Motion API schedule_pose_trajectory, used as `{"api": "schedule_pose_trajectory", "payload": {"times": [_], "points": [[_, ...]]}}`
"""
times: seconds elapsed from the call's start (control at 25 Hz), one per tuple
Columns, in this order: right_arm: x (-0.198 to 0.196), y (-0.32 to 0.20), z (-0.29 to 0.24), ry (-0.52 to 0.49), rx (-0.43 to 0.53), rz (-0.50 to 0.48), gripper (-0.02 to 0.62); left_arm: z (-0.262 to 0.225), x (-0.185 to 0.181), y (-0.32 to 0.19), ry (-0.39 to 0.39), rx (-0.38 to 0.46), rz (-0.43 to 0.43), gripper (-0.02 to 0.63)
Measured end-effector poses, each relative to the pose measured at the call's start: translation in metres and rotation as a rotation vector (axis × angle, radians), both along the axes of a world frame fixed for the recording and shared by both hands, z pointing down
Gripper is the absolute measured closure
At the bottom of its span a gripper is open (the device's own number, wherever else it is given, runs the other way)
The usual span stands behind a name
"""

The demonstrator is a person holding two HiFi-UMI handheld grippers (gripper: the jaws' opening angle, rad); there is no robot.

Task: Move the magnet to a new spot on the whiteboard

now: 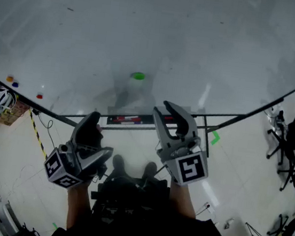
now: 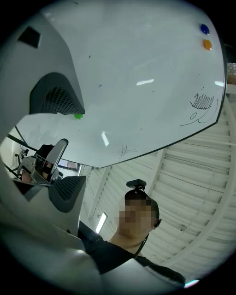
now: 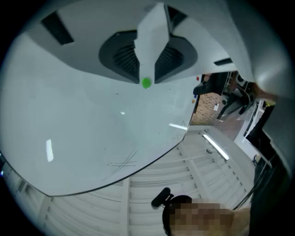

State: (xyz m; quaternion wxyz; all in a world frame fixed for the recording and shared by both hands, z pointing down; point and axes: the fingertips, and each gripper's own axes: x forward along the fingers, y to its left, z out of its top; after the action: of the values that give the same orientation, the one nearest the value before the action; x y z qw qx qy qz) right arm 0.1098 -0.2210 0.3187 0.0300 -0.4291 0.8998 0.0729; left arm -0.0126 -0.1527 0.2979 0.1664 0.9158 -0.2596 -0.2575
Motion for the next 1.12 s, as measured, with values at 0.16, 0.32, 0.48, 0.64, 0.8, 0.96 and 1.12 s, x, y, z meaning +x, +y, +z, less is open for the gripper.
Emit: {"api": "schedule_pose_trajectory", "payload": {"times": [0.16,0.32,0.48,0.64,0.8,0.96,1.12], "points": [[-0.027,-0.017,0.003,0.088,-0.005,0.078,0.442,-0.016,-0.03,-0.01,-0.003,0.048,-0.023,0.192],[-0.036,-0.036,0.0,0.186,0.031,0.235,0.442,-0.02,-0.054,-0.019,0.016,0.057,0.001,0.192],[-0.05,-0.047,0.0,0.278,0.065,0.336,0.442,-0.025,-0.071,-0.029,0.013,0.105,-0.006,0.192],[-0.059,-0.057,0.0,0.368,0.112,0.42,0.434,-0.025,-0.079,-0.033,0.031,0.107,0.011,0.192],[-0.063,-0.066,-0.002,0.451,0.156,0.492,0.436,-0.022,-0.087,-0.036,0.032,0.11,0.017,0.192],[-0.066,-0.067,-0.003,0.512,0.205,0.544,0.428,-0.02,-0.088,-0.038,0.029,0.1,0.031,0.192],[-0.068,-0.066,-0.005,0.521,0.217,0.55,0.436,-0.023,-0.088,-0.04,0.022,0.112,0.029,0.192]]}}
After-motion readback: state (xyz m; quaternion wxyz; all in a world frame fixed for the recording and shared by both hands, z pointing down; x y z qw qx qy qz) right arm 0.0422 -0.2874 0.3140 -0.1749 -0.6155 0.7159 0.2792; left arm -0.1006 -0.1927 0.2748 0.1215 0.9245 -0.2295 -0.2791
